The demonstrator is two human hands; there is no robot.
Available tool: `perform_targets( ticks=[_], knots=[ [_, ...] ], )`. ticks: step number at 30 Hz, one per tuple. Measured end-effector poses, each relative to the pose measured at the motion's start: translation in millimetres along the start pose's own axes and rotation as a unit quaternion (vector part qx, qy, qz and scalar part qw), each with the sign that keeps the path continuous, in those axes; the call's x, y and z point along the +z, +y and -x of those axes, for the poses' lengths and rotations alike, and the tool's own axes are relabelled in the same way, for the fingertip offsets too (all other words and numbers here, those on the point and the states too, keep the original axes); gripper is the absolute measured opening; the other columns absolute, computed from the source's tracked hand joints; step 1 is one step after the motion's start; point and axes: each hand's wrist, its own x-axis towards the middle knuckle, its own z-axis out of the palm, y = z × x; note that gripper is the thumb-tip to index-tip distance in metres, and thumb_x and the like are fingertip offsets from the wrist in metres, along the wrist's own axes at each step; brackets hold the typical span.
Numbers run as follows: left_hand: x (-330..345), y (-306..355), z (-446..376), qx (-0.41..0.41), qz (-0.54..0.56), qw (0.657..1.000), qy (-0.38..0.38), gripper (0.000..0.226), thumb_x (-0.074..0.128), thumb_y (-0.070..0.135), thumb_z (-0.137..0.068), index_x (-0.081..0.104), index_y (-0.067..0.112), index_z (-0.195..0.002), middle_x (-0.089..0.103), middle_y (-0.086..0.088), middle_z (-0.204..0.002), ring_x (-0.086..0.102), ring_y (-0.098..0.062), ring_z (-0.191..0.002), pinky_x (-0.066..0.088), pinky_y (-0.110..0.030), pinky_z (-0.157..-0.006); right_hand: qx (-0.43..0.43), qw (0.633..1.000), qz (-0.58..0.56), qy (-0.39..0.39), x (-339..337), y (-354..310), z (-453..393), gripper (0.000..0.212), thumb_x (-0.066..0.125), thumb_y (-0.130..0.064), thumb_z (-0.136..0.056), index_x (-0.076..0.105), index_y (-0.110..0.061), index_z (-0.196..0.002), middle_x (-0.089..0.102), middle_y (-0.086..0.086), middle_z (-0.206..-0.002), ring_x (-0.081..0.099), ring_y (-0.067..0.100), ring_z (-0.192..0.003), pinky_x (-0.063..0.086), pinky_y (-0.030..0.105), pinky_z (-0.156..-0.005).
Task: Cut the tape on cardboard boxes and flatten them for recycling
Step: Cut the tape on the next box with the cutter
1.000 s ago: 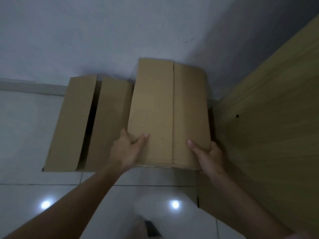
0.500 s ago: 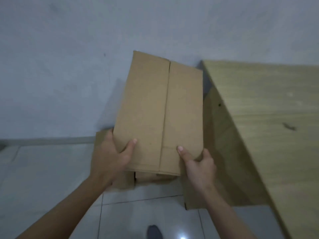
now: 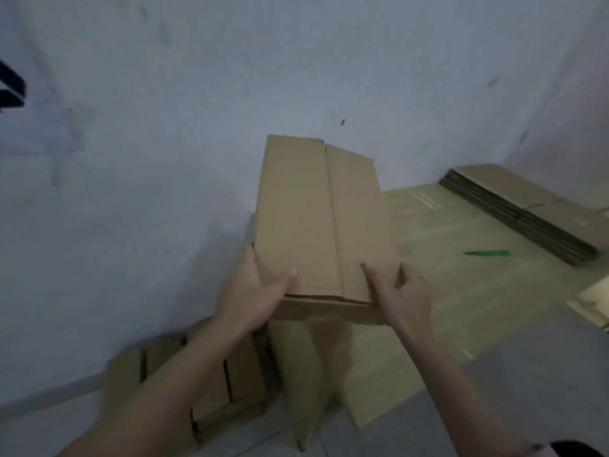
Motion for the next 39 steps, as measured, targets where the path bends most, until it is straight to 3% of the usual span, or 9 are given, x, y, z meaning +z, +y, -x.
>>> perform_targets(
  ticks=[4, 10, 15, 21, 24, 28, 33, 36, 39],
  knots=[
    [91.2, 19.7, 0.9, -0.022, 0.057, 0.992, -0.114, 0.085, 0.069, 0.038, -0.082, 0.021, 0.015, -0.148, 0.043, 0.006, -0.141, 0.043, -0.016, -0.129, 0.034, -0.034, -0.110, 0.009, 1.000, -0.002, -0.001, -51.3, 44.4, -50.1, 0.072, 0.065, -0.039, -0.086, 0.039, -0.002, -0.142, 0.040, 0.020, -0.140, 0.037, 0.030, -0.131, 0.027, 0.031, -0.107],
    [194.2, 25.7, 0.8, -0.094, 0.112, 0.981, -0.127, 0.070, 0.063, 0.026, -0.089, 0.028, 0.015, -0.147, 0.045, 0.003, -0.142, 0.044, -0.015, -0.128, 0.034, -0.035, -0.111, -0.048, 0.987, 0.072, -0.134, -96.8, 112.5, -129.2, 0.056, 0.059, -0.027, -0.092, 0.041, -0.001, -0.139, 0.036, 0.016, -0.146, 0.031, 0.024, -0.136, 0.021, 0.024, -0.108],
    [241.6, 26.9, 1.6, -0.146, 0.161, 0.971, -0.096, 0.065, 0.062, -0.002, -0.085, 0.032, 0.006, -0.142, 0.048, -0.005, -0.135, 0.048, -0.020, -0.124, 0.040, -0.041, -0.105, -0.174, 0.940, 0.249, -0.156, -100.1, 148.6, -142.0, 0.071, 0.029, -0.045, -0.083, 0.032, -0.010, -0.145, 0.028, 0.010, -0.153, 0.020, 0.034, -0.141, 0.021, 0.052, -0.109],
    [274.6, 44.6, -22.6, -0.227, 0.136, 0.955, -0.130, 0.056, 0.072, 0.016, -0.081, 0.042, 0.017, -0.129, 0.056, 0.001, -0.118, 0.055, -0.011, -0.089, 0.044, -0.024, -0.072, -0.396, 0.770, 0.448, -0.222, -77.4, 155.8, -152.7, 0.103, 0.070, -0.067, -0.044, 0.039, -0.027, -0.134, 0.052, 0.008, -0.137, 0.050, 0.040, -0.123, 0.040, 0.072, -0.077],
    [283.2, 44.9, -35.4, -0.276, 0.136, 0.939, -0.156, 0.043, 0.070, 0.027, -0.082, 0.044, 0.021, -0.116, 0.054, 0.006, -0.114, 0.052, -0.011, -0.097, 0.042, -0.025, -0.078, -0.382, 0.787, 0.428, -0.228, -71.6, 165.6, -173.4, 0.114, 0.087, -0.053, -0.033, 0.038, -0.027, -0.132, 0.057, 0.012, -0.132, 0.060, 0.029, -0.114, 0.049, 0.061, -0.070],
    [298.9, 33.0, -56.5, -0.334, 0.215, 0.909, -0.127, 0.077, 0.061, 0.060, -0.067, 0.051, 0.017, -0.129, 0.056, -0.001, -0.131, 0.053, -0.017, -0.111, 0.042, -0.035, -0.086, -0.473, 0.774, 0.383, -0.177, -66.3, 181.4, -204.8, 0.103, 0.087, -0.047, -0.045, 0.039, -0.022, -0.132, 0.060, 0.007, -0.128, 0.062, 0.021, -0.110, 0.050, 0.052, -0.069],
    [319.4, 50.0, -106.1, -0.378, 0.395, 0.833, -0.089, 0.045, 0.047, 0.049, -0.090, 0.065, 0.011, -0.105, 0.072, -0.005, -0.092, 0.066, -0.018, -0.080, 0.046, -0.029, -0.068, -0.527, 0.768, 0.327, -0.160, -52.9, 177.3, -249.3, 0.059, 0.040, -0.055, -0.074, 0.044, -0.024, -0.124, 0.066, 0.002, -0.120, 0.064, 0.013, -0.107, 0.051, 0.045, -0.067],
    [324.6, 62.7, -139.1, -0.330, 0.375, 0.865, -0.044, 0.054, 0.053, 0.056, -0.080, 0.066, 0.014, -0.112, 0.071, -0.002, -0.104, 0.066, -0.016, -0.096, 0.047, -0.032, -0.088, -0.503, 0.809, 0.246, -0.177, -54.2, 162.7, -289.2, 0.059, 0.045, -0.053, -0.076, 0.054, -0.024, -0.126, 0.064, 0.002, -0.124, 0.062, 0.014, -0.111, 0.050, 0.043, -0.071],
    [319.5, 81.2, -166.0, -0.235, 0.324, 0.916, 0.011, 0.051, 0.065, 0.037, -0.079, 0.059, 0.010, -0.121, 0.068, -0.004, -0.112, 0.063, -0.020, -0.102, 0.048, -0.026, -0.078, -0.373, 0.887, 0.039, -0.271, -67.5, 142.1, -327.0, 0.065, 0.065, -0.043, -0.073, 0.050, -0.024, -0.134, 0.051, -0.001, -0.139, 0.047, 0.009, -0.128, 0.044, 0.035, -0.098]
  ],
)
